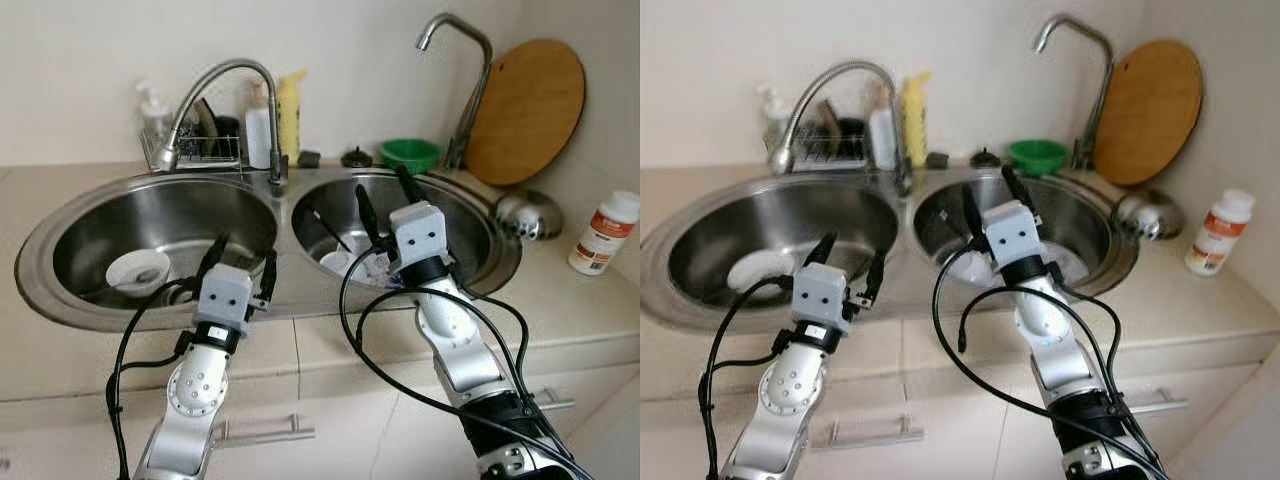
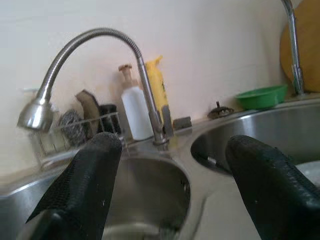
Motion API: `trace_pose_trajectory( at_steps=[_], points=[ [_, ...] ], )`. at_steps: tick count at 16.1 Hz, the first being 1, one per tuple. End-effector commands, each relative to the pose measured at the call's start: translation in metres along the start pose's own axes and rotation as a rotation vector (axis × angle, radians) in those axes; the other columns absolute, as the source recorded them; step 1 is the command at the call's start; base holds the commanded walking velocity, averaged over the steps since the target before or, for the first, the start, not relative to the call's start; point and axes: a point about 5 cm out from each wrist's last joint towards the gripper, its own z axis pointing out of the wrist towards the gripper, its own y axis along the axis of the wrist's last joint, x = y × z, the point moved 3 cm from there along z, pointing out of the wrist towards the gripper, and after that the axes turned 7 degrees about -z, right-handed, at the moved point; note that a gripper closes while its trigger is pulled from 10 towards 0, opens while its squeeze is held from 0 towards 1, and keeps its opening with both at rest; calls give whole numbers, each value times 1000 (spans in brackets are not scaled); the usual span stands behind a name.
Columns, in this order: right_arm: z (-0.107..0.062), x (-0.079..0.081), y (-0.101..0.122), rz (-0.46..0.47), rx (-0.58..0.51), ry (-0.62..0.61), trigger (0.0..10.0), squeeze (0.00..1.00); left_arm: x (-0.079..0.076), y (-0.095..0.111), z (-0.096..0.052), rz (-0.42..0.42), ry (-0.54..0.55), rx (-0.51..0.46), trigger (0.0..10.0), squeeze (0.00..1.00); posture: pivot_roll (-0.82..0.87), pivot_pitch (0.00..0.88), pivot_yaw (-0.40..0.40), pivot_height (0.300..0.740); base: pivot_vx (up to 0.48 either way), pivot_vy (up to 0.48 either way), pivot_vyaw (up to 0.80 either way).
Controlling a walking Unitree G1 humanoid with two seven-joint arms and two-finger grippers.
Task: Kitchen organization
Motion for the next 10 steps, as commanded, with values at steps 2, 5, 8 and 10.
trace_pose_trajectory(
  at_steps=[2,5,8,10],
  points=[
    [-13,-11,-5,9,37,-32,10000,0,-2,2,0,-2,-20,-6,10000,0,2,0,-6,740,-315,0,0],
    [-14,-13,-3,12,42,-41,10000,0,-2,2,0,5,-21,-7,10000,0,5,0,-8,740,-364,0,0],
    [-24,-12,-8,-18,77,-18,10000,0,-3,1,-1,7,-25,-3,10000,0,-1,0,-10,740,-361,0,0],
    [-41,-9,-24,6,173,24,10000,0,-4,-2,-4,7,-28,2,10000,0,-6,0,-14,740,-172,0,0]
  ],
)
